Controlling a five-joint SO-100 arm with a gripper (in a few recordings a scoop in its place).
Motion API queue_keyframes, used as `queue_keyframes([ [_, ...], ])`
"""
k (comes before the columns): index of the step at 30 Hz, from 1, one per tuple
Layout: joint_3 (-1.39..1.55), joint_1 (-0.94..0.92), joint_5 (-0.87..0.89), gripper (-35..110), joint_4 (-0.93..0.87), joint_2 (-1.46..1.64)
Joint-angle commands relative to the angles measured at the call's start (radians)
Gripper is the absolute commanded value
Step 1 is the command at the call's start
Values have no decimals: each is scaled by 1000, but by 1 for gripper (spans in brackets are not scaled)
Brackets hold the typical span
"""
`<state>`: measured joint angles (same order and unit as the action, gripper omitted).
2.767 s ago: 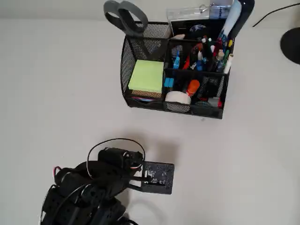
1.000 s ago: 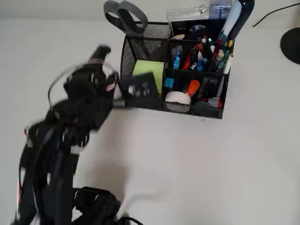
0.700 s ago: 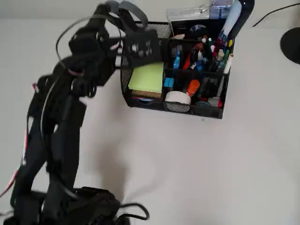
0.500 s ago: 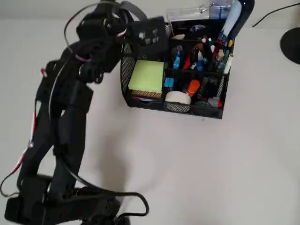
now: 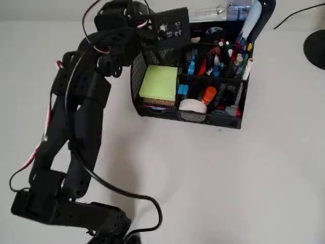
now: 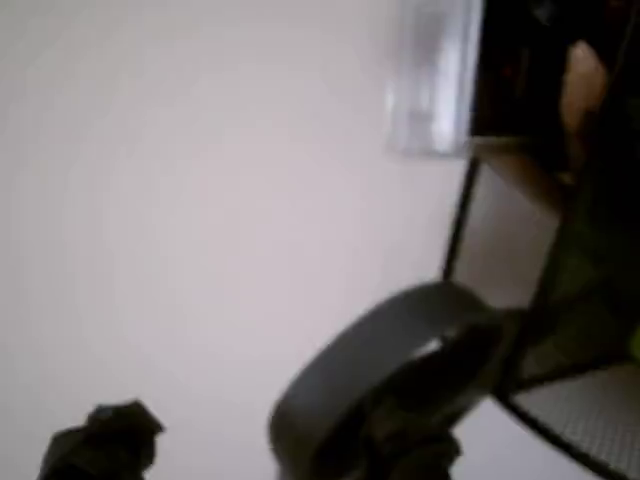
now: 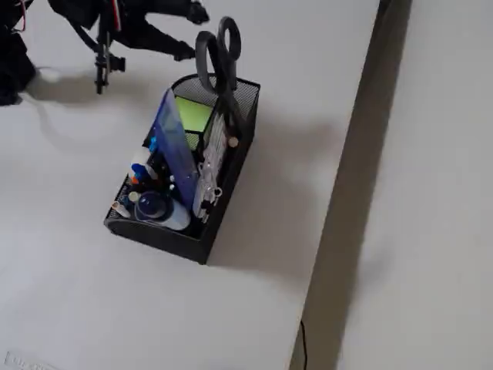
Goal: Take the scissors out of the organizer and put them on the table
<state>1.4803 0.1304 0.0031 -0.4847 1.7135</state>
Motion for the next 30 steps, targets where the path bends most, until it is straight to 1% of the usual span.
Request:
queue_keyframes([
  [1, -92, 9, 11, 29, -6, 2],
  [8, -124, 11, 12, 29, 37, -49],
  [12, -204, 2, 18, 28, 37, -114],
  [16, -276, -11, 21, 21, 41, -179],
  [21, -278, -29, 26, 1, 84, -207],
  [26, -278, -44, 51, 0, 78, -184],
  [30, -278, -44, 51, 0, 58, -107],
])
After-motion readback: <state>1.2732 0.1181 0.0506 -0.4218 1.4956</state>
